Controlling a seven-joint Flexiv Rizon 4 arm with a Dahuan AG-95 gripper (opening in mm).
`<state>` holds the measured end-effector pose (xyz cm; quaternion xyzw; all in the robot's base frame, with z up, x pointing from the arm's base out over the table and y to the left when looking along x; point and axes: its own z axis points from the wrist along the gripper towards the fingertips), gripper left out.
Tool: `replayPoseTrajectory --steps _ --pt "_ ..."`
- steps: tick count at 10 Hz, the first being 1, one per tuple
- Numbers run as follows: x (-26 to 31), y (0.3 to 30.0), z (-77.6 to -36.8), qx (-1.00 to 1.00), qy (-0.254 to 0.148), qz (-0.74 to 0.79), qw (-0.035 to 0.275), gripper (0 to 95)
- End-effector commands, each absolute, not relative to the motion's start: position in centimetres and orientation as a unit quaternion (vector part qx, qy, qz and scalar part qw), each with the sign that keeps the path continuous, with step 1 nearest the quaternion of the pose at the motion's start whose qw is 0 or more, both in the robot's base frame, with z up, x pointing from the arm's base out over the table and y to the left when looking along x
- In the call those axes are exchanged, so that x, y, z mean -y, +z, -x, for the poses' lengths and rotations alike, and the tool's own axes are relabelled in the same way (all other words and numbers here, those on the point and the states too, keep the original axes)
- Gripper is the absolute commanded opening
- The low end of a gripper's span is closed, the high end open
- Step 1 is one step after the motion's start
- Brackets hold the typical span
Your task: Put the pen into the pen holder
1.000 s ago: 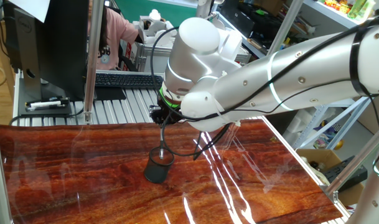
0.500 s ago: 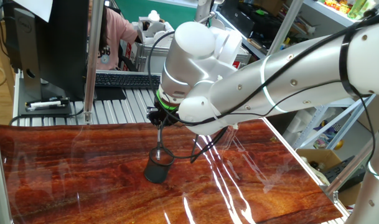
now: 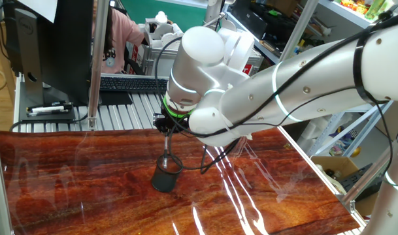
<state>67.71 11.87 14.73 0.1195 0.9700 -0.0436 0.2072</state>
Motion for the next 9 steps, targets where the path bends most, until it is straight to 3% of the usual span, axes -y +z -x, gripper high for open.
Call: replayPoseTrajectory --steps 1,2,8,9 --pt "-11.77 14.87 -67.54 -0.970 -0.045 -0.120 0.208 0.0" --pt "-11.75 14.85 -67.49 -0.969 -0.045 -0.120 0.210 19.0" --pt "-11.76 14.92 -67.35 -0.969 -0.045 -0.124 0.208 19.0" --pt "-11.68 15.27 -67.18 -0.974 -0.045 -0.125 0.183 0.0"
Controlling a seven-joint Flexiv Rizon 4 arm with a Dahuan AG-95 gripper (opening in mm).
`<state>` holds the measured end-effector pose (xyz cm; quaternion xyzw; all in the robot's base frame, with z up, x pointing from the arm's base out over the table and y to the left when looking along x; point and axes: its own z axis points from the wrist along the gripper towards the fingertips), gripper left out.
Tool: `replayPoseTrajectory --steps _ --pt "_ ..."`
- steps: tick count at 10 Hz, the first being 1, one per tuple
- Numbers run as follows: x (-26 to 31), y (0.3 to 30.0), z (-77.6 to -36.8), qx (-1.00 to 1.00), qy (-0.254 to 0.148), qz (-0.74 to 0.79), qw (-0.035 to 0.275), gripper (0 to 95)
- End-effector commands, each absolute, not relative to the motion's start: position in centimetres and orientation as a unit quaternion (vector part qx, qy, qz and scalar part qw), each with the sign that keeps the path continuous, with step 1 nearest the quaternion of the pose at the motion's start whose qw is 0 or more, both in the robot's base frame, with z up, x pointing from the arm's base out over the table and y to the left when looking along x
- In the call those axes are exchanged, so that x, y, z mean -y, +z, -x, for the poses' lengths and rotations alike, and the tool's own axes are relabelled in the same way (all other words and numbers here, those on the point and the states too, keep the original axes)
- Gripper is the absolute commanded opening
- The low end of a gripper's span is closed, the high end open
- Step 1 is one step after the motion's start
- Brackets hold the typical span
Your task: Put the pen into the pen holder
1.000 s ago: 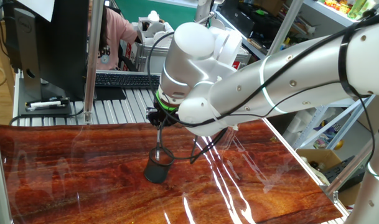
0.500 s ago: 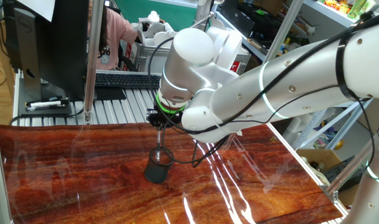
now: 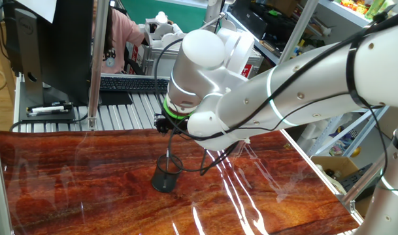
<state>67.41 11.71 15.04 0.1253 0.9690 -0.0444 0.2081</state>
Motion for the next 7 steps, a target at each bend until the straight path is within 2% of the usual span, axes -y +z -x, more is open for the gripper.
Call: replayPoseTrajectory --steps 1,4,7 --pt "-11.6 15.5 -67.2 -0.977 -0.045 -0.125 0.167 0.0" --pt "-10.7 18.8 -68.3 -0.988 -0.048 -0.123 0.083 0.0" --pt "-9.0 21.8 -69.2 -0.993 -0.051 -0.102 0.023 0.0"
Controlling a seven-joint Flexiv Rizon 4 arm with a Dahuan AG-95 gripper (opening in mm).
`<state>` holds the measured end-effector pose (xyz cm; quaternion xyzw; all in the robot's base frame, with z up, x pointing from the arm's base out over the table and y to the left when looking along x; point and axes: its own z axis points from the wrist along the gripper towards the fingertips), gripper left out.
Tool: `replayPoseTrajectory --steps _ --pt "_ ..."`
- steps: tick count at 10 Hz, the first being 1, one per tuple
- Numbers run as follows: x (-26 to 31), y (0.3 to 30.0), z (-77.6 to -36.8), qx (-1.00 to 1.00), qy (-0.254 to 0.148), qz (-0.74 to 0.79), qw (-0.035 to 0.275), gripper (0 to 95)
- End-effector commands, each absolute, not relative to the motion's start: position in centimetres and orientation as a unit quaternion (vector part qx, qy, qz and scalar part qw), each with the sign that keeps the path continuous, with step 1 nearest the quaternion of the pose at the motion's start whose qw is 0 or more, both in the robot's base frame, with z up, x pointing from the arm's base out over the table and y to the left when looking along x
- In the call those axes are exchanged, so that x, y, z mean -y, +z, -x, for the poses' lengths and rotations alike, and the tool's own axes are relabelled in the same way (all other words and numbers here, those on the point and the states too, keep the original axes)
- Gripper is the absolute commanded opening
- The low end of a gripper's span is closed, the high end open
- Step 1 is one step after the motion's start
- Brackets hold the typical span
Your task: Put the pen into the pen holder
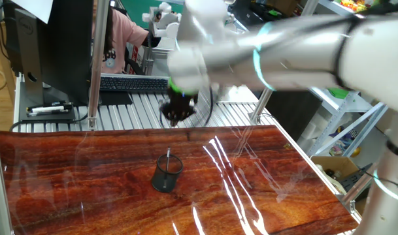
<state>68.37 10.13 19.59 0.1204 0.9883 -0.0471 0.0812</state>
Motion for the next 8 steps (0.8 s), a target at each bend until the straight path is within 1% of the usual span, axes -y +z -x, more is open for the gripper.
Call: replayPoseTrajectory --steps 1,2,5,8 --pt "-8.7 22.2 -69.1 -0.994 -0.053 -0.092 0.012 0.0" --pt "-8.5 22.3 -69.0 -0.995 -0.056 -0.088 0.003 0.0" --pt "-7.7 22.6 -68.7 -0.995 -0.057 -0.069 -0.039 0.0" --pt "-6.5 23.1 -68.3 -0.997 -0.052 -0.039 -0.046 0.0"
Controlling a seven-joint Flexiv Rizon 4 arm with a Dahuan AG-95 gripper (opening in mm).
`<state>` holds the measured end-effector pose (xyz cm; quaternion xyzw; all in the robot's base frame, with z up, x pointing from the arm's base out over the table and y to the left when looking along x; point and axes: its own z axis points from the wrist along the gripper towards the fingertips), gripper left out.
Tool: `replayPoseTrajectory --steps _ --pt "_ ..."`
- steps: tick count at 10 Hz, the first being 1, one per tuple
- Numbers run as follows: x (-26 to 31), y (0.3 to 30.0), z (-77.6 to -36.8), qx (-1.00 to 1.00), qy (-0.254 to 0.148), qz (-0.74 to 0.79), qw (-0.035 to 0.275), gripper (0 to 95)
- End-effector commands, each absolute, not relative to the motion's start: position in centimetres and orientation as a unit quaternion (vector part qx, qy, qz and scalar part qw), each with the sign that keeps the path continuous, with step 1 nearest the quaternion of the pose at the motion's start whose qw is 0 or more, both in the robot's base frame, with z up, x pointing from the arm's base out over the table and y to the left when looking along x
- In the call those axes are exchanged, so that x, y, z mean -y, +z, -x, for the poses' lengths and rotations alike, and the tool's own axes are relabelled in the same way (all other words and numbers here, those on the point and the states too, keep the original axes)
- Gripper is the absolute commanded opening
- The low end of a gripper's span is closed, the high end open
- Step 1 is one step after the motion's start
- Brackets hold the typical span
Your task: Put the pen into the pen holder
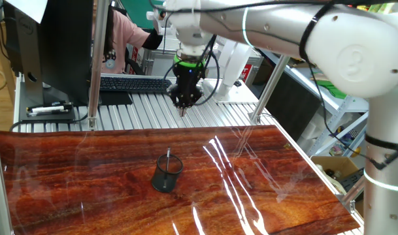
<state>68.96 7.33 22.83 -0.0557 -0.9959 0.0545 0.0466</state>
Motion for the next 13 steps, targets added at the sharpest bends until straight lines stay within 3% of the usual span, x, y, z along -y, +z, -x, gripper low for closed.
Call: replayPoseTrajectory --steps 1,9,13 --pt "-5.9 23.3 -68.0 0.997 0.051 0.035 0.044 0.0" --pt "-5.6 23.6 -67.3 0.997 0.047 0.051 0.017 0.0" --pt "-4.6 23.4 -69.8 0.997 0.047 0.067 -0.002 0.0"
